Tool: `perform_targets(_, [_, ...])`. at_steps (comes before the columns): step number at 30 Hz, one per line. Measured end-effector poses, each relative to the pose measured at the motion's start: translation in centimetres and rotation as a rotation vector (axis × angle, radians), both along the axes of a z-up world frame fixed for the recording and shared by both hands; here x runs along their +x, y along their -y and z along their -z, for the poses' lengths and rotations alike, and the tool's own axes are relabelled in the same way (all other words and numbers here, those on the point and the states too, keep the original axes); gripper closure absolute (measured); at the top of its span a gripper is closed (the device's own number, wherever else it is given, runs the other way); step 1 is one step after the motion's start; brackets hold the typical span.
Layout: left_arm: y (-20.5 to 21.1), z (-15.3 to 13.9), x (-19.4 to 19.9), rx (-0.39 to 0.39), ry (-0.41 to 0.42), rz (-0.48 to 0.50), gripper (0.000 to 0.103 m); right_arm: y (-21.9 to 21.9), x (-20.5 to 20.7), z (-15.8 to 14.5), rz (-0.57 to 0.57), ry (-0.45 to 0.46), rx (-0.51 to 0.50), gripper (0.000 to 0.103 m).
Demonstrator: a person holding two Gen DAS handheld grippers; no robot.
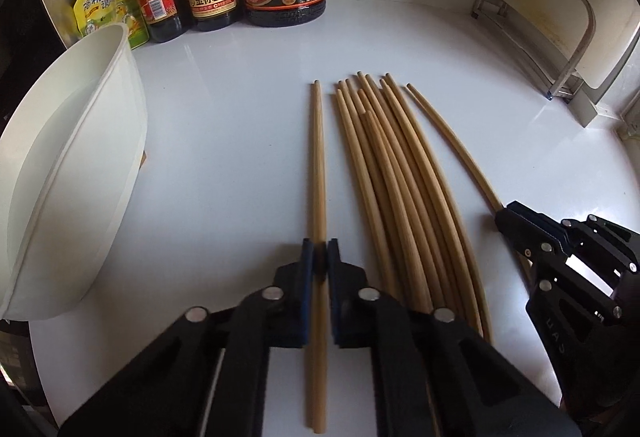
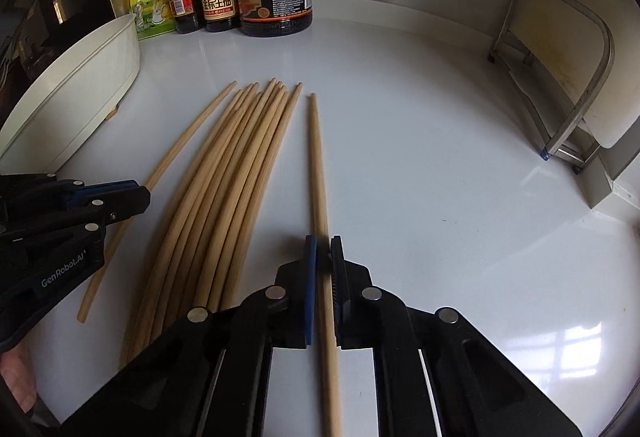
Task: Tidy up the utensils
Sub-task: 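Lower the left tool onto one wooden chopstick and close it while the right tool grasps another, then lift the held chopsticks with both tools and carry them over the white basin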
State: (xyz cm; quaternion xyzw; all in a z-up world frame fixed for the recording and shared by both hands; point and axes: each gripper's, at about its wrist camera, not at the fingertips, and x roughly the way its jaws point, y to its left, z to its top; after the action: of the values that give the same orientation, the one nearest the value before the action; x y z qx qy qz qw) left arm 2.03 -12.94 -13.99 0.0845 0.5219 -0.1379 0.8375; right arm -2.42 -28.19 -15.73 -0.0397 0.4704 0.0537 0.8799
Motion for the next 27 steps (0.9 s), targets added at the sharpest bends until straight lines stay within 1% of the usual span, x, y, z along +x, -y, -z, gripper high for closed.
perform_targets(2, [0.0, 0.0, 0.4, -0.01, -0.013, 0.016, 0.096, 0.1, 0.1, -0.1, 0.003, -0.009, 0.017, 0.096])
perform_targets(5, [-0.4, -0.1, 0.5, -0.036, -0.048, 0.021, 0.096, 0.9, 0.2, -0.3, 0.037, -0.031, 0.077, 0.097])
perform_targets(8, [-1.1, -0.6, 0.7, -0.059, -0.07, 0.016, 0.096, 1.3, 0.1, -1.1, 0.063, -0.029, 0.109, 0.097])
perform_targets(11, [-1.8, -2.1, 0.7, -0.059, -0.056, 0.013, 0.096, 1.4, 0.1, -2.5, 0.082, -0.024, 0.135, 0.097])
perform_targets(16, [-3.4, -5.4, 1.3, -0.095, -0.032, 0.021, 0.096, 0.5, 0.3, -5.4, 0.1, -0.002, 0.17, 0.097])
perform_targets(22, [-7.2, -9.9, 2.6, -0.118, 0.038, 0.001, 0.096, -3.3, 1.3, -9.3, 0.069, 0.035, 0.225, 0.097])
perform_targets(27, [-12.3, -11.9, 4.4, -0.088, 0.09, -0.038, 0.096, -8.8, 3.6, -11.1, 0.023, 0.032, 0.297, 0.097])
